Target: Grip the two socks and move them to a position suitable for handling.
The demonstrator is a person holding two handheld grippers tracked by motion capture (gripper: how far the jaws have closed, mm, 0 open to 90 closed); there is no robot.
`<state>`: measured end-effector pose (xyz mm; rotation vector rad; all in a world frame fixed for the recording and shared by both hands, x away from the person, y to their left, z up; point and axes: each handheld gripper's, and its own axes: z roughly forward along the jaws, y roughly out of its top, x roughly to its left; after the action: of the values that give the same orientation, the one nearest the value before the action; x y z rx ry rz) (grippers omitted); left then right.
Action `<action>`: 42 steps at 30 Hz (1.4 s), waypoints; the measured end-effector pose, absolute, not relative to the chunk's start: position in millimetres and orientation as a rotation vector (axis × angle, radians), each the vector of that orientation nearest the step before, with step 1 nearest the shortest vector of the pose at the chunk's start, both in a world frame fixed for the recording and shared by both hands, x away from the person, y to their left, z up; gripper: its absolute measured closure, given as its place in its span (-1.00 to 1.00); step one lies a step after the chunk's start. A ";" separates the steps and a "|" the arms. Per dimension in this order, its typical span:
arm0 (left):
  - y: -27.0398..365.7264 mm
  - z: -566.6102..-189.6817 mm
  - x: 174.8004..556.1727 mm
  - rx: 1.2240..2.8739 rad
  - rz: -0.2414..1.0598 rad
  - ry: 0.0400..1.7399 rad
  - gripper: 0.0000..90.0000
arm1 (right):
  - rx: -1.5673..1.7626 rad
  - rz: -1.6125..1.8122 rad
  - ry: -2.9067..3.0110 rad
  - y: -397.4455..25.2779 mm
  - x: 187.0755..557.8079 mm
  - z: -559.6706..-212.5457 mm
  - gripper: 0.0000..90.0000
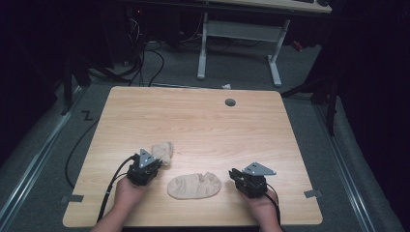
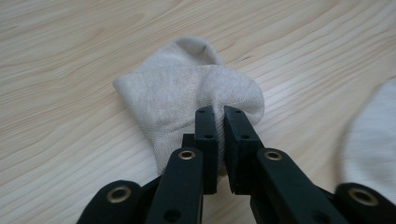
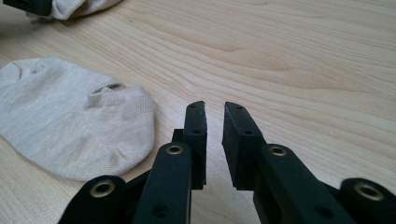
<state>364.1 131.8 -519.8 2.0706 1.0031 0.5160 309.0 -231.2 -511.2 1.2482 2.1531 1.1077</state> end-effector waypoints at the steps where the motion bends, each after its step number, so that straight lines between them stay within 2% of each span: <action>1: 127.0 -518.0 362.1 2.056 0.490 0.994 0.87 | 1.248 1.108 2.153 -231.2 309.0 -511.2 0.77; 3: 110.9 -514.0 357.1 2.038 0.440 0.952 0.87 | 1.255 1.112 2.139 -233.1 307.0 -509.0 0.77; 8: 89.9 -508.0 350.1 2.039 0.412 0.858 0.87 | 1.249 1.101 2.134 -235.6 307.2 -508.4 0.77; 24: 89.9 -498.0 349.0 1.953 0.375 0.856 0.86 | 1.251 1.083 2.151 -233.6 309.2 -512.4 0.77; 30: 103.1 -500.0 357.1 1.882 0.331 0.928 0.83 | 1.258 1.074 2.154 -233.6 310.8 -513.9 0.77; 35: 115.0 -507.6 364.7 1.881 0.377 1.007 0.79 | 1.259 1.074 2.149 -233.9 310.3 -513.0 0.77; 37: 121.9 -509.4 368.0 1.866 0.362 1.041 0.67 | 1.256 1.076 2.148 -234.0 309.3 -512.4 0.77; 42: 138.5 -510.8 373.2 1.846 0.400 1.117 0.59 | 1.248 1.074 2.149 -233.5 308.7 -511.9 0.77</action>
<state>373.2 138.5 -510.8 1.8458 1.1168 0.4004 308.7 -233.5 -511.9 1.2479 2.1488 1.0736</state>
